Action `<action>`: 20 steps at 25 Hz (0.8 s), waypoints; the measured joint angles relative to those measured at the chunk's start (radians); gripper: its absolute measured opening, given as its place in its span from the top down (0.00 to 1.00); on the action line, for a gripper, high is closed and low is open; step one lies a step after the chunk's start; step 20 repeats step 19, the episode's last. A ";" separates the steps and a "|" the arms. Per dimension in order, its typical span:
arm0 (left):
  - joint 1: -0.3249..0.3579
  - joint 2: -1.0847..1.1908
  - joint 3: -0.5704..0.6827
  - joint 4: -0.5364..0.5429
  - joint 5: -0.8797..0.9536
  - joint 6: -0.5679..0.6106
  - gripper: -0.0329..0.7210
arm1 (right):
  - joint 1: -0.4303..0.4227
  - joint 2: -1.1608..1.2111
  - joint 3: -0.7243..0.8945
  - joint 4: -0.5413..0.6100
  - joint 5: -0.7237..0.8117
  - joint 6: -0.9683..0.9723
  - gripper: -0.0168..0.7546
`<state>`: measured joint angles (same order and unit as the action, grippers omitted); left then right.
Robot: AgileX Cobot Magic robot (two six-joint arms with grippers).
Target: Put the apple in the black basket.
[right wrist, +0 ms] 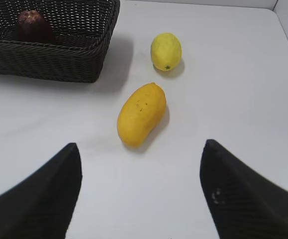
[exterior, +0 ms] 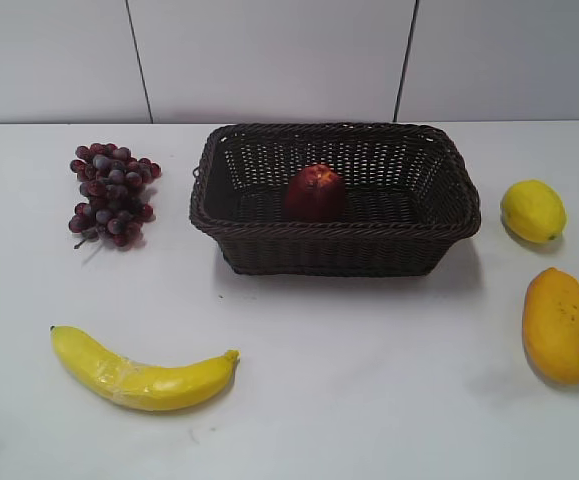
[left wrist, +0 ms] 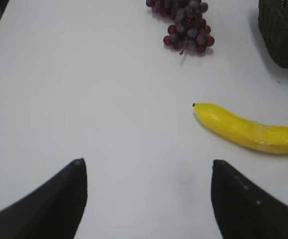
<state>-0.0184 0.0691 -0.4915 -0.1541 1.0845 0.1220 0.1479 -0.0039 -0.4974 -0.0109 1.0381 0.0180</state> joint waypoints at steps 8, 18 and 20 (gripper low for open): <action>0.000 -0.073 0.006 0.000 0.003 0.002 0.18 | 0.000 0.000 0.000 0.000 0.000 0.000 0.25; 0.000 -0.073 0.006 0.000 0.003 0.002 0.18 | 0.000 0.000 0.000 0.000 0.000 0.000 0.25; 0.000 -0.073 0.006 0.000 0.003 0.002 0.18 | 0.000 0.000 0.000 0.000 0.000 0.000 0.25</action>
